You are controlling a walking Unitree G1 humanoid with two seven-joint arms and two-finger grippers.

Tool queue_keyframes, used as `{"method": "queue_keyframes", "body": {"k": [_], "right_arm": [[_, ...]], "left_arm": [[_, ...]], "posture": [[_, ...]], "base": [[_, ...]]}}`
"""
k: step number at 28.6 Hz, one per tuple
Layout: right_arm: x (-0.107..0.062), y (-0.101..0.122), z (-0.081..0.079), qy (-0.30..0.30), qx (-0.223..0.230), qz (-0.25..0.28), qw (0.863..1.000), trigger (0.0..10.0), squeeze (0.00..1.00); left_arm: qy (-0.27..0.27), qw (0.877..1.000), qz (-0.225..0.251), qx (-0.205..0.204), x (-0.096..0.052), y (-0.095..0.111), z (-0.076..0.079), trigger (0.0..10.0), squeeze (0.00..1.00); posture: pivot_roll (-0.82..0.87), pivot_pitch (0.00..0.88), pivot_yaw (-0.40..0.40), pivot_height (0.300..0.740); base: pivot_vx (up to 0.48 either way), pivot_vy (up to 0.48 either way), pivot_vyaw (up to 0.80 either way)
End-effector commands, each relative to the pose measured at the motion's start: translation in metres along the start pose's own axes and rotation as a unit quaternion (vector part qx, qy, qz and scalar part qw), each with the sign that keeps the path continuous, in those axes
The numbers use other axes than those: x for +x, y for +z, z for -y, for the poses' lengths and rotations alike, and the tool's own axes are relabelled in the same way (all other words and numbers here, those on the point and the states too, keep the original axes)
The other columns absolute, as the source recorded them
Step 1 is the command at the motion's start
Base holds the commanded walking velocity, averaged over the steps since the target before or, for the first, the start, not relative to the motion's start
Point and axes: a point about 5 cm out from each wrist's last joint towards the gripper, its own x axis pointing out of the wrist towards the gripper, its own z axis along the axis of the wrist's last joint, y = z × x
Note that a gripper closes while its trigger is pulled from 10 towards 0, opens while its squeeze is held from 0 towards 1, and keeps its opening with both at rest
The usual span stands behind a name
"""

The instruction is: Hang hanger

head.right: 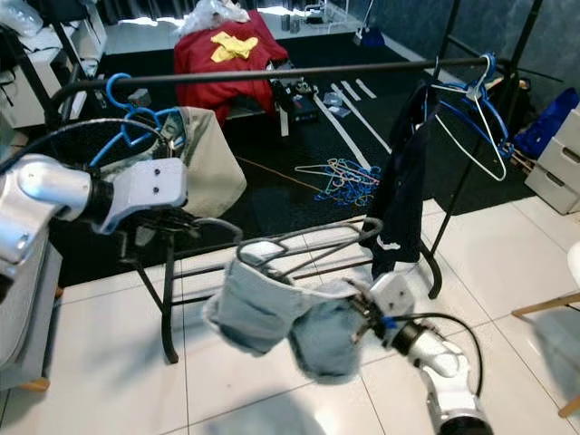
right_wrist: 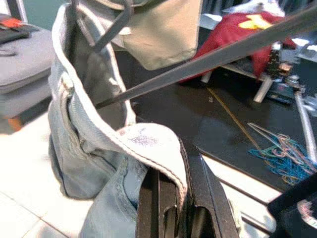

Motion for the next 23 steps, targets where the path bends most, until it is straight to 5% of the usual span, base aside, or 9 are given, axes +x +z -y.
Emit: {"method": "queue_keyframes", "body": {"k": [1, 13, 14, 18, 19, 23], "right_arm": [[0.006, 0.002, -0.003, 0.009, -0.011, 0.004, 1.0, 10.0, 0.0], [0.016, 0.002, -0.009, 0.009, 0.007, 0.017, 1.0, 10.0, 0.03], [0.016, 0.001, -0.01, 0.014, 0.01, 0.017, 1.0, 10.0, 1.0], [0.014, -0.002, -0.011, 0.011, 0.002, 0.003, 1.0, 10.0, 1.0], [0.013, -0.003, -0.011, 0.011, -0.002, 0.002, 1.0, 10.0, 0.0], [0.01, -0.002, -0.013, 0.015, -0.01, 0.013, 1.0, 10.0, 0.0]], "left_arm": [[0.0, 0.999, -0.037, 0.01, -0.011, -0.005, -0.005, 0.0, 0.0], [-0.021, 0.998, -0.053, 0.003, -0.02, -0.007, -0.009, 0.0, 0.0], [-0.028, 0.998, -0.052, 0.0, -0.02, -0.007, -0.007, 0.0, 0.0], [-0.035, 0.998, -0.05, -0.002, -0.02, -0.007, -0.005, 0.0, 0.0], [-0.036, 0.998, -0.049, -0.002, -0.02, -0.007, -0.005, 0.0, 0.0], [-0.039, 0.998, -0.049, -0.004, -0.019, -0.007, -0.004, 0.0, 0.0]], "posture": [[-0.13, 0.07, 0.0, 0.74], [-0.12, 0.07, -0.001, 0.74], [-0.12, 0.07, -0.002, 0.74], [-0.13, 0.072, 0.0, 0.74], [-0.13, 0.073, 0.001, 0.74], [-0.13, 0.076, 0.005, 0.74]], "base": [[0.0, 0.0, 0.0], [0.0, 0.0, 0.0], [0.0, 0.0, 0.0], [0.0, 0.0, 0.0], [0.0, 0.0, 0.0], [0.0, 0.0, 0.0]]}}
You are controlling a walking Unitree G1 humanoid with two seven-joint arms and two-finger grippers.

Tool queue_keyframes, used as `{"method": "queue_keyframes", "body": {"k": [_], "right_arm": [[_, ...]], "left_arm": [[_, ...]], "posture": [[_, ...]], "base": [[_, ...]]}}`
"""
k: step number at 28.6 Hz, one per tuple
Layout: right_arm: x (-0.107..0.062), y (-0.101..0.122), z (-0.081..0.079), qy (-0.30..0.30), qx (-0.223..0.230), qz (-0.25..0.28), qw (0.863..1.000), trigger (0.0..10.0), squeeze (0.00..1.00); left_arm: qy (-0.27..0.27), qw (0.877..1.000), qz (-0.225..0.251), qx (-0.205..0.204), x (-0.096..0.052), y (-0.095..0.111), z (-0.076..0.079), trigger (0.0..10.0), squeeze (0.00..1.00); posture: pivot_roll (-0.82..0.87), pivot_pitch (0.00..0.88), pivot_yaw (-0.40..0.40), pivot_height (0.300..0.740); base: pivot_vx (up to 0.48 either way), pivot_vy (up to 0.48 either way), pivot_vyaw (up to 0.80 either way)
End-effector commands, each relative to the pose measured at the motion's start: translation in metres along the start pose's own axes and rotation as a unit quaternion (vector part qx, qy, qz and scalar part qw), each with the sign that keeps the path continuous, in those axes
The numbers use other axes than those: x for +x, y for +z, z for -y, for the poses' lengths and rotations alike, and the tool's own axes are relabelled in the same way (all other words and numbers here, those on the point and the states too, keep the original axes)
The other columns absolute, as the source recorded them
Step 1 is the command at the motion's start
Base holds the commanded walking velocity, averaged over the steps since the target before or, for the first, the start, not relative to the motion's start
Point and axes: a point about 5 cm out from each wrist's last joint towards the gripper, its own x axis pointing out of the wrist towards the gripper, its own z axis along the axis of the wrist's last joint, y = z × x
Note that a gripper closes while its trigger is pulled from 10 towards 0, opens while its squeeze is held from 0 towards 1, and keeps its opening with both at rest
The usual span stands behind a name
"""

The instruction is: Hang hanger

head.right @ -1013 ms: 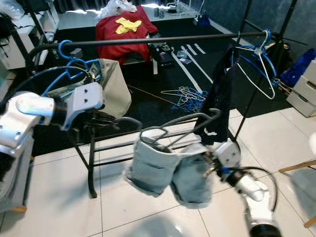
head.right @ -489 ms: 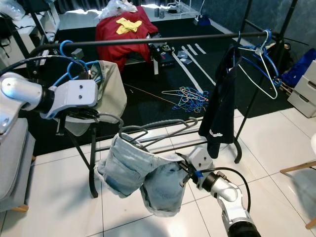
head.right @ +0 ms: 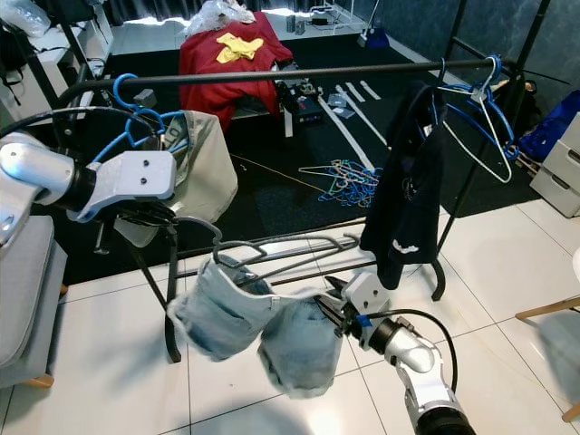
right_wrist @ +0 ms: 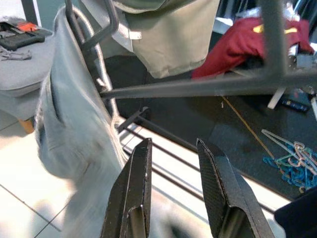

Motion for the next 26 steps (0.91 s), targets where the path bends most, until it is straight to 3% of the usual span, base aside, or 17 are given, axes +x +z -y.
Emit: {"method": "queue_keyframes", "body": {"k": [1, 14, 18, 21, 26], "right_arm": [[-0.004, -0.001, -0.003, 0.006, -0.007, 0.005, 1.0, 10.0, 0.0], [-0.01, -0.002, -0.001, -0.002, -0.019, 0.0, 1.0, 10.0, 0.0], [-0.009, 0.015, 0.003, 0.025, -0.01, 0.056, 0.998, 10.0, 0.0], [-0.003, 0.05, -0.001, 0.111, -0.012, 0.12, 0.986, 10.0, 0.0], [0.0, 0.068, 0.003, 0.123, -0.02, 0.142, 0.982, 10.0, 0.0]], "left_arm": [[0.001, 1.0, -0.013, 0.005, -0.007, -0.001, 0.0, 0.0, 0.0], [-0.002, 1.0, -0.013, 0.002, -0.006, -0.002, 0.0, 0.0, 0.0], [-0.007, 1.0, -0.019, 0.0, -0.005, -0.003, 0.0, 0.0, 0.0], [-0.008, 1.0, -0.024, -0.001, -0.003, -0.005, 0.001, 0.0, 0.0], [-0.011, 1.0, -0.022, -0.004, -0.001, -0.006, 0.002, 0.0, 0.0]], "posture": [[-0.13, 0.076, 0.005, 0.74], [-0.14, 0.077, 0.009, 0.74], [-0.13, 0.079, 0.012, 0.74], [-0.14, 0.08, 0.013, 0.74], [-0.14, 0.078, 0.015, 0.74]], "base": [[0.0, 0.0, 0.0], [0.0, 0.0, 0.0], [0.0, 0.0, 0.0], [0.0, 0.0, 0.0], [0.0, 0.0, 0.0]]}}
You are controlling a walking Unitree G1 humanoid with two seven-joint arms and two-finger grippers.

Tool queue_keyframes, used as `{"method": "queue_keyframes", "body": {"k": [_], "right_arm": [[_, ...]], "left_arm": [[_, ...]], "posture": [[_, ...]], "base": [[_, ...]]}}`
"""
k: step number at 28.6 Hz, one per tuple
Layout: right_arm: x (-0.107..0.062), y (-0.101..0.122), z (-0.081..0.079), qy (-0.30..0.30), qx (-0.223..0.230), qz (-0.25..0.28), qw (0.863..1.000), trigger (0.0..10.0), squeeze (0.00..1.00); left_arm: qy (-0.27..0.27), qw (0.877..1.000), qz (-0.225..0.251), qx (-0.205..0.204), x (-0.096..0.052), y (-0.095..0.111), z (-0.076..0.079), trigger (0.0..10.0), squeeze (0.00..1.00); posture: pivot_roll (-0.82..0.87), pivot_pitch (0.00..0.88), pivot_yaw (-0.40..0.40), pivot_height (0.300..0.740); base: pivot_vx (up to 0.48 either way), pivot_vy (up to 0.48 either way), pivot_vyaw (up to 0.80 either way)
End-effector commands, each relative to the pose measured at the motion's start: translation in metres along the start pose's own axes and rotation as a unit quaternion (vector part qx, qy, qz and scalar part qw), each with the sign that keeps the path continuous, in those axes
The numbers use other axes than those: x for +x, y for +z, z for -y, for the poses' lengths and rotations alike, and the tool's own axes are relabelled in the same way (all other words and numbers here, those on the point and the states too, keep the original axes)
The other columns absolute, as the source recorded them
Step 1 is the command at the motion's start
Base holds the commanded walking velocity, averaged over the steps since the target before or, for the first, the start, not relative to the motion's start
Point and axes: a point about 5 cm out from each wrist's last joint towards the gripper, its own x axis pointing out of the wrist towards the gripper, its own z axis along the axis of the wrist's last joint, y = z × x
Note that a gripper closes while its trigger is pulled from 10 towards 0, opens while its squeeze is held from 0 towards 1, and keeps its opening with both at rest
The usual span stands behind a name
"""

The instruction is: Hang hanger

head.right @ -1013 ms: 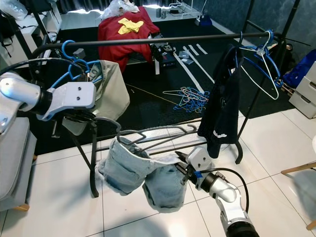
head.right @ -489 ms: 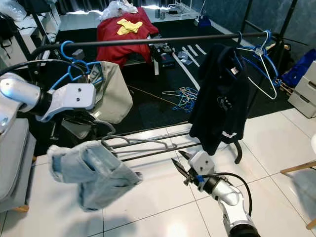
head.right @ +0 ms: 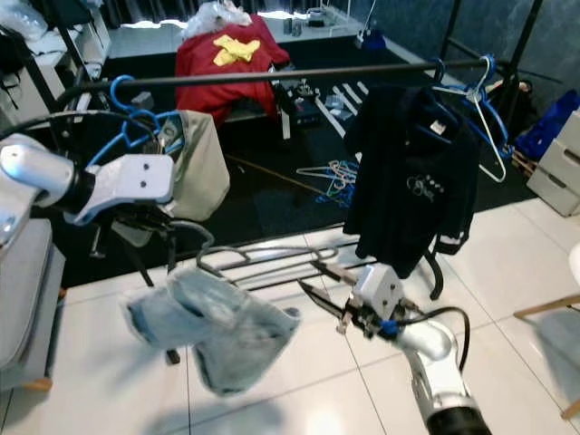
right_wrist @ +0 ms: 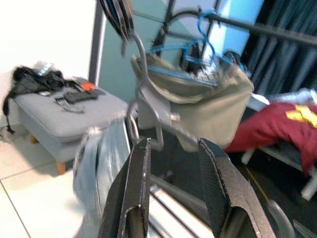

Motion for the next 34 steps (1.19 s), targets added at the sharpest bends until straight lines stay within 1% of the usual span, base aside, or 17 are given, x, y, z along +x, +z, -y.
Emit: {"method": "queue_keyframes", "body": {"k": [1, 4, 6, 7, 12, 13, 14, 15, 17, 18, 21, 23, 24, 25, 26, 27, 34], "right_arm": [[0.002, 0.003, -0.001, 0.008, 0.006, 0.003, 1.0, 10.0, 0.0], [0.004, 0.007, 0.005, 0.009, -0.003, 0.003, 1.0, 10.0, 0.0], [0.001, 0.009, 0.032, 0.023, -0.063, -0.058, 0.996, 10.0, 0.0], [-0.001, 0.008, 0.036, 0.026, -0.073, -0.071, 0.994, 10.0, 0.0], [-0.008, 0.008, 0.048, 0.024, -0.058, -0.09, 0.994, 10.0, 0.0], [-0.008, 0.013, 0.053, 0.038, -0.058, -0.095, 0.993, 10.0, 0.93], [-0.008, 0.013, 0.053, 0.038, -0.058, -0.095, 0.993, 10.0, 0.93], [-0.006, 0.015, 0.056, 0.047, -0.035, -0.092, 0.994, 10.0, 1.0], [-0.003, 0.017, 0.057, 0.055, -0.016, -0.088, 0.994, 10.0, 1.0], [0.0, 0.016, 0.053, 0.082, 0.064, -0.09, 0.991, 10.0, 1.0], [0.0, 0.016, 0.051, 0.089, 0.081, -0.091, 0.989, 10.0, 1.0], [0.003, 0.018, 0.045, 0.136, 0.14, -0.089, 0.977, 10.0, 1.0], [0.003, 0.018, 0.045, 0.136, 0.14, -0.089, 0.977, 10.0, 1.0], [0.004, 0.017, 0.043, 0.16, 0.153, -0.099, 0.97, 10.0, 0.85], [0.004, 0.017, 0.043, 0.16, 0.153, -0.099, 0.97, 10.0, 0.85], [0.008, 0.014, 0.043, 0.176, 0.164, -0.11, 0.964, 10.0, 0.0], [0.023, -0.002, 0.042, 0.195, 0.167, -0.149, 0.955, 10.0, 0.0]], "left_arm": [[-0.006, 1.0, -0.01, 0.0, 0.0, -0.003, 0.002, 0.0, 0.0], [-0.008, 1.0, -0.009, 0.002, 0.001, -0.003, 0.002, 0.0, 0.0], [-0.016, 1.0, 0.018, 0.017, 0.005, 0.005, 0.004, 0.0, 0.0], [-0.017, 0.999, 0.023, 0.021, 0.005, 0.008, 0.004, 0.0, 0.0], [-0.021, 0.998, 0.044, 0.039, 0.007, 0.016, 0.006, 0.0, 0.0], [-0.03, 0.997, 0.055, 0.046, 0.008, 0.021, 0.008, 0.0, 0.0], [-0.03, 0.997, 0.055, 0.046, 0.008, 0.021, 0.008, 0.0, 0.0], [-0.037, 0.996, 0.062, 0.051, 0.01, 0.025, 0.011, 0.0, 0.0], [-0.041, 0.995, 0.066, 0.055, 0.011, 0.028, 0.013, 0.0, 0.0], [-0.047, 0.994, 0.072, 0.062, 0.013, 0.032, 0.016, 0.0, 0.0], [-0.048, 0.994, 0.073, 0.063, 0.014, 0.033, 0.016, 0.0, 0.0], [-0.053, 0.993, 0.075, 0.069, 0.016, 0.036, 0.018, 0.0, 0.0], [-0.053, 0.993, 0.075, 0.069, 0.016, 0.036, 0.018, 0.0, 0.0], [-0.057, 0.993, 0.076, 0.073, 0.017, 0.038, 0.019, 0.0, 0.0], [-0.057, 0.993, 0.076, 0.073, 0.017, 0.038, 0.019, 0.0, 0.0], [-0.064, 0.992, 0.082, 0.077, 0.019, 0.041, 0.02, 0.0, 0.0], [-0.079, 0.988, 0.096, 0.088, 0.025, 0.051, 0.024, 0.0, 0.0]], "posture": [[-0.14, 0.078, 0.015, 0.74], [-0.15, 0.075, 0.019, 0.74], [-0.15, 0.062, 0.017, 0.74], [-0.15, 0.062, 0.017, 0.74], [-0.16, 0.055, 0.008, 0.74], [-0.16, 0.053, 0.006, 0.74], [-0.16, 0.053, 0.006, 0.74], [-0.16, 0.049, -0.004, 0.74], [-0.16, 0.049, -0.004, 0.74], [-0.16, 0.045, -0.012, 0.74], [-0.16, 0.045, -0.012, 0.74], [-0.16, 0.045, -0.014, 0.74], [-0.16, 0.045, -0.014, 0.74], [-0.16, 0.05, -0.012, 0.74], [-0.16, 0.05, -0.012, 0.74], [-0.16, 0.054, -0.01, 0.74], [-0.15, 0.072, -0.016, 0.74]], "base": [[0.0, 0.0, 0.0], [0.0, 0.0, 0.0], [0.0, 0.0, 0.0], [0.0, 0.0, 0.0], [0.0, 0.0, 0.0], [0.0, 0.0, 0.0], [0.0, 0.0, 0.0], [0.0, 0.0, 0.0], [0.0, 0.0, 0.0], [0.0, 0.0, 0.0], [0.0, 0.0, 0.0], [0.0, 0.0, 0.0], [0.0, 0.0, 0.0], [0.0, 0.0, 0.0], [0.0, 0.0, 0.0], [0.0, 0.0, 0.0], [0.0, 0.0, 0.0]]}}
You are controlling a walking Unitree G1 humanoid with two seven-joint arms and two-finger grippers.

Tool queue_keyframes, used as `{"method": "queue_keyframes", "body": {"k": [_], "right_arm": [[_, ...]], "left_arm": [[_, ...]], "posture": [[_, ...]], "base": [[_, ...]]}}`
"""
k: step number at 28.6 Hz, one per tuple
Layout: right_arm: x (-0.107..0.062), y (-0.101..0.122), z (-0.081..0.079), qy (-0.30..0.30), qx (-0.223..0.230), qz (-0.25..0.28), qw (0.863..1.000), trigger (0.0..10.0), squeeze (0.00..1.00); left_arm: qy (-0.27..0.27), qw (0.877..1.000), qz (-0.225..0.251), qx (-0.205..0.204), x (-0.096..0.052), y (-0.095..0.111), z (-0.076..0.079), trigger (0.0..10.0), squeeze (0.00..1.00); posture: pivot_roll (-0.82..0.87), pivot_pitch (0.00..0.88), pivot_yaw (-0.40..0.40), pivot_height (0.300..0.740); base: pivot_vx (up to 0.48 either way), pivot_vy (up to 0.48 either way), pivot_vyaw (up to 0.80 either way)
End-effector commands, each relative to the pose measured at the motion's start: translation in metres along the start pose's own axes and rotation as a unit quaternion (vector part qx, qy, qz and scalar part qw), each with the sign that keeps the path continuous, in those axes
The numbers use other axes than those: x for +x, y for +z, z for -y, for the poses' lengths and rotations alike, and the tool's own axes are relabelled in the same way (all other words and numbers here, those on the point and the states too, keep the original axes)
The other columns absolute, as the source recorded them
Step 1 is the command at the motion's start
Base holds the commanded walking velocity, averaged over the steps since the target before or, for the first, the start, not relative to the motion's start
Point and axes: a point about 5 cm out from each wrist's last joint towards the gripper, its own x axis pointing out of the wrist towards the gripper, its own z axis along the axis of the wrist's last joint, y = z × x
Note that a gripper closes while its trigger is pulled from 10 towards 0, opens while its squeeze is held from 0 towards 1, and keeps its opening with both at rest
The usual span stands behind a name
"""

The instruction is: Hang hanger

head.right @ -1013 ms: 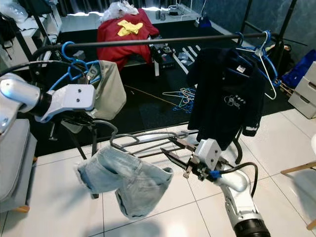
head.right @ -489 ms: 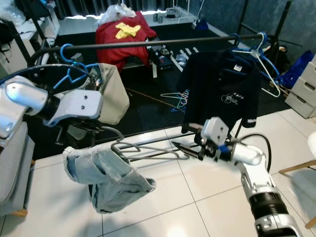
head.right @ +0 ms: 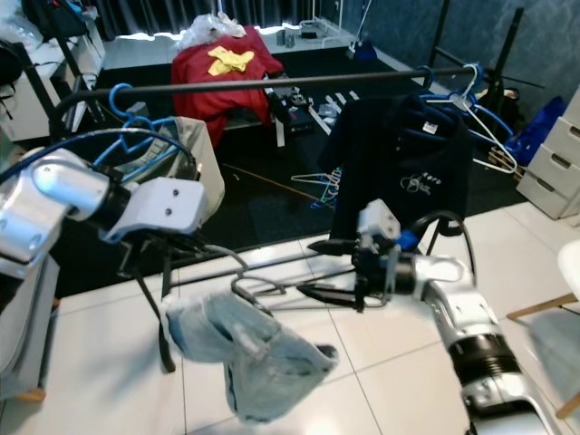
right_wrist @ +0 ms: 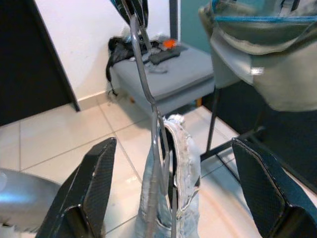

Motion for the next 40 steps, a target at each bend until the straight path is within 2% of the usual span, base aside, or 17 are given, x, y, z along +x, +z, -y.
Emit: {"method": "queue_keyframes", "body": {"k": [1, 2, 4, 5, 9, 10, 13, 14, 15, 27, 32, 35, 36, 37, 38, 39, 40], "right_arm": [[0.004, -0.003, 0.001, 0.007, -0.005, -0.018, 1.0, 10.0, 0.0], [0.009, -0.007, 0.002, 0.014, -0.016, -0.044, 0.999, 10.0, 0.0], [0.009, -0.007, 0.002, 0.014, -0.016, -0.044, 0.999, 10.0, 0.0], [0.012, -0.011, 0.002, 0.033, -0.012, -0.076, 0.997, 10.0, 0.0], [0.014, -0.014, -0.001, 0.071, 0.008, -0.121, 0.99, 10.0, 0.0], [0.015, -0.014, -0.002, 0.084, 0.015, -0.132, 0.988, 8.4, 0.0], [0.015, -0.014, -0.002, 0.084, 0.015, -0.132, 0.988, 8.4, 0.0], [0.016, -0.013, -0.001, 0.091, 0.018, -0.138, 0.986, 3.3, 0.0], [0.017, -0.013, 0.0, 0.095, 0.019, -0.146, 0.985, 0.0, 0.0], [0.018, -0.011, 0.008, 0.082, -0.014, -0.152, 0.985, 0.0, 0.0], [0.02, -0.011, 0.007, 0.059, -0.034, -0.128, 0.99, 0.0, 0.0], [0.02, -0.011, 0.007, 0.05, -0.039, -0.113, 0.992, 0.0, 0.0], [0.021, -0.011, 0.006, 0.04, -0.044, -0.097, 0.994, 0.0, 0.0], [0.022, -0.012, 0.004, 0.026, -0.051, -0.075, 0.996, 0.0, 0.0], [0.022, -0.012, 0.004, 0.026, -0.051, -0.075, 0.996, 0.0, 0.0], [0.022, -0.012, 0.002, 0.016, -0.056, -0.06, 0.997, 0.0, 0.0], [0.022, -0.012, 0.002, 0.016, -0.056, -0.06, 0.997, 0.0, 0.0]], "left_arm": [[-0.002, 1.0, 0.004, 0.008, 0.0, 0.005, -0.001, 0.0, 0.0], [-0.003, 1.0, 0.004, 0.01, 0.0, 0.006, -0.002, 0.0, 0.0], [-0.003, 1.0, 0.004, 0.01, 0.0, 0.006, -0.002, 0.0, 0.0], [-0.003, 1.0, 0.002, 0.012, 0.0, 0.007, -0.003, 0.0, 0.0], [-0.002, 1.0, -0.002, 0.015, -0.001, 0.009, -0.005, 0.0, 0.0], [-0.001, 1.0, -0.003, 0.016, -0.002, 0.009, -0.006, 0.0, 0.0], [-0.001, 1.0, -0.003, 0.016, -0.002, 0.009, -0.006, 0.0, 0.0], [-0.001, 1.0, -0.004, 0.017, -0.002, 0.009, -0.006, 0.0, 0.0], [0.0, 1.0, -0.005, 0.018, -0.002, 0.009, -0.007, 0.0, 0.0], [0.004, 1.0, -0.008, 0.019, -0.001, 0.008, -0.008, 0.0, 0.0], [0.011, 1.0, -0.01, 0.018, -0.002, 0.007, -0.01, 0.0, 0.0], [0.035, 0.999, -0.005, 0.023, -0.003, 0.008, -0.012, 0.0, 0.0], [0.074, 0.997, 0.005, 0.032, -0.004, 0.01, -0.017, 2.4, 0.0], [0.102, 0.994, 0.019, 0.026, -0.005, 0.011, -0.02, 10.0, 0.85], [0.102, 0.994, 0.019, 0.026, -0.005, 0.011, -0.02, 10.0, 0.85], [0.119, 0.992, 0.028, 0.021, -0.005, 0.012, -0.022, 10.0, 1.0], [0.119, 0.992, 0.028, 0.021, -0.005, 0.012, -0.022, 10.0, 1.0]], "posture": [[-0.15, 0.072, -0.016, 0.74], [-0.15, 0.074, -0.019, 0.74], [-0.15, 0.074, -0.019, 0.74], [-0.15, 0.08, -0.024, 0.74], [-0.14, 0.085, -0.031, 0.74], [-0.14, 0.085, -0.031, 0.74], [-0.14, 0.085, -0.031, 0.74], [-0.14, 0.086, -0.032, 0.74], [-0.14, 0.087, -0.032, 0.74], [-0.15, 0.086, -0.03, 0.74], [-0.15, 0.078, -0.027, 0.74], [-0.15, 0.079, -0.026, 0.74], [-0.15, 0.076, -0.028, 0.74], [-0.15, 0.075, -0.025, 0.74], [-0.15, 0.075, -0.025, 0.74], [-0.15, 0.075, -0.025, 0.74], [-0.15, 0.075, -0.025, 0.74]], "base": [[0.0, 0.0, 0.0], [0.0, 0.0, 0.0], [0.0, 0.0, 0.0], [0.0, 0.0, 0.0], [0.0, 0.0, 0.0], [0.0, 0.0, 0.0], [0.0, 0.0, 0.0], [0.0, 0.0, 0.0], [0.0, 0.0, 0.0], [0.0, 0.0, 0.0], [0.0, 0.0, 0.0], [0.0, 0.0, 0.0], [0.0, 0.0, 0.0], [0.0, 0.0, 0.0], [0.0, 0.0, 0.0], [0.0, 0.0, 0.0], [0.0, 0.0, 0.0]]}}
